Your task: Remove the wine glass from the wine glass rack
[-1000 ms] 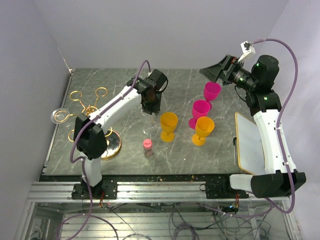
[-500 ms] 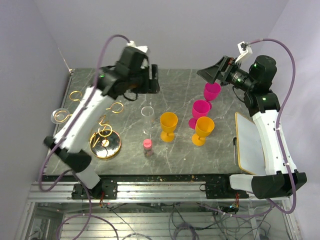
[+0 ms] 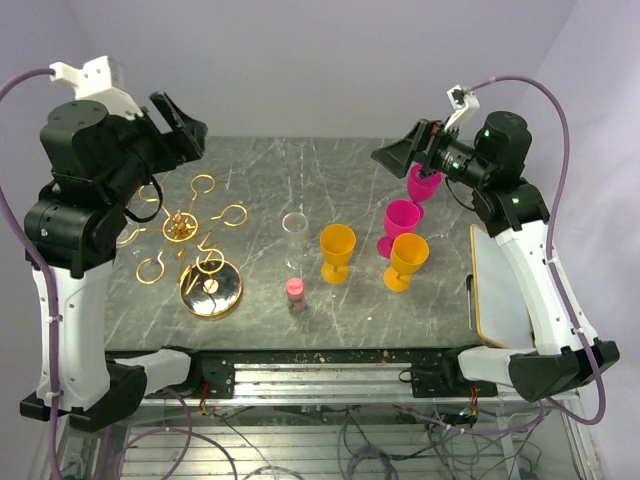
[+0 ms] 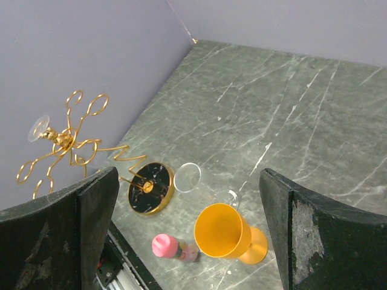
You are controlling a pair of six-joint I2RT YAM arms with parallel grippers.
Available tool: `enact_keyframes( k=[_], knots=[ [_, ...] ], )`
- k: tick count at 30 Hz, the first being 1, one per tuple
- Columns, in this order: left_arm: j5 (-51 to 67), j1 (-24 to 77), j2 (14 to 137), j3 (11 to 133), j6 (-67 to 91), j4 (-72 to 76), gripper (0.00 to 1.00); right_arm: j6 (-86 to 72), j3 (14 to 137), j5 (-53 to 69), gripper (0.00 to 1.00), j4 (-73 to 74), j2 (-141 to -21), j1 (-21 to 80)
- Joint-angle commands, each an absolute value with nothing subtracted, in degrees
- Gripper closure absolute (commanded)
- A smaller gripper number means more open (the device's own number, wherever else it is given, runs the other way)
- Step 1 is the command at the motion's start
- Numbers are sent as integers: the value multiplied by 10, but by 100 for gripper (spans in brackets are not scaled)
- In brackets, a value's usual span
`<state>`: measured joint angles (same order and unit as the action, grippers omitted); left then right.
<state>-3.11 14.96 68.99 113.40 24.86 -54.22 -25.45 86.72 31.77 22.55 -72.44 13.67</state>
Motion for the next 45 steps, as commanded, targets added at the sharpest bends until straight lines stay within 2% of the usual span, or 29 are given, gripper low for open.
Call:
enact_keyframes(
  k=[1, 5, 8, 13, 16, 23, 39, 45],
  knots=[
    [-80, 99, 711, 1157, 254, -573, 9, -231, 888, 278, 0, 239, -711, 170],
    [-151, 47, 685, 1119, 301, -569, 6, -221, 889, 259, 0, 244, -706, 211],
    [-261, 28, 680, 1127, 362, -625, 1, -213, 888, 235, 0, 250, -702, 247],
    [-397, 24, 654, 1114, 481, -731, 1, -206, 877, 188, 0, 255, -687, 327],
    [-446, 23, 597, 1050, 553, -772, 2, -197, 865, 149, 0, 253, -670, 374],
    [-472, 24, 478, 937, 631, -779, 14, -158, 854, 5, 0, 262, -630, 475],
    [-441, 24, 547, 872, 745, -795, 24, -139, 840, -64, 0, 258, -599, 522],
    [-444, 24, 531, 846, 782, -786, 28, -136, 838, -74, 1, 256, -592, 524]
  ],
)
